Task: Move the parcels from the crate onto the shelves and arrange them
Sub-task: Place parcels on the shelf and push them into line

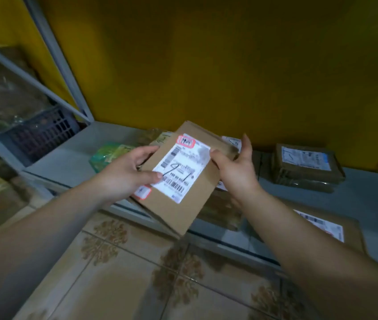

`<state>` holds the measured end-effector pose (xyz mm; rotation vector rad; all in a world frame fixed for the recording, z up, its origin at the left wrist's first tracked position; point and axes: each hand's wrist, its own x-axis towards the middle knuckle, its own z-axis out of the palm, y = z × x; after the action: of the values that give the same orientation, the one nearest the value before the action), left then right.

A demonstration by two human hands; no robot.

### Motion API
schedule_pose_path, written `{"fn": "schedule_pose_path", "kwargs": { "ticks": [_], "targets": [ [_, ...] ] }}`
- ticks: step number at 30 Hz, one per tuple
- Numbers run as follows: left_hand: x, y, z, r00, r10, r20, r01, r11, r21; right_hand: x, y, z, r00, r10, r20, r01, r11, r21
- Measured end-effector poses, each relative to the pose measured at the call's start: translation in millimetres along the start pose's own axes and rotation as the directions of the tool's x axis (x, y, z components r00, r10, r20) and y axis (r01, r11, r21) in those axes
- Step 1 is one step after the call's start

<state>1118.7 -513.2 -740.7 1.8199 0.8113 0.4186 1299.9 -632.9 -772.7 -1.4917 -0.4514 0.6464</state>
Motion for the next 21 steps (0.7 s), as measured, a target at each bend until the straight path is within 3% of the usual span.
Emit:
{"fn": "schedule_pose_path", "kwargs": {
  "ticks": [2, 6, 9, 11, 16, 21],
  "targets": [
    [-3, -3, -26, 0.999, -0.022, 0.035, 0.022, 1.000, -0.015, 4, -3, 15, 0.998, 0.064, -0.022, -0.063, 0.997, 0.041],
    [-1, -9, -67, 0.968, -0.107, -0.227, 0.017, 0.930, -0.368, -2, -11, 61, 0.983, 0.093, -0.157, -0.075, 0.990, 0.118],
    [-1, -19, -92, 0.947, -0.162, -0.277, -0.007, 0.852, -0.523, -11, -23, 103, 0.965, 0.052, -0.258, -0.020, 0.992, 0.124],
    [-1, -28, -111, 0.947, -0.142, -0.288, -0.020, 0.869, -0.495, -18, -28, 135, 0.970, 0.023, -0.242, -0.008, 0.998, 0.062],
    [1, -56, -183, 0.899, -0.162, -0.407, 0.019, 0.942, -0.334, -37, -34, 202, 0.990, -0.119, -0.081, 0.076, 0.911, -0.405],
    [11, -84, -247, 0.908, -0.159, -0.387, 0.047, 0.958, -0.284, -44, -47, 254, 0.986, -0.118, 0.119, 0.166, 0.810, -0.563]
  ]
}}
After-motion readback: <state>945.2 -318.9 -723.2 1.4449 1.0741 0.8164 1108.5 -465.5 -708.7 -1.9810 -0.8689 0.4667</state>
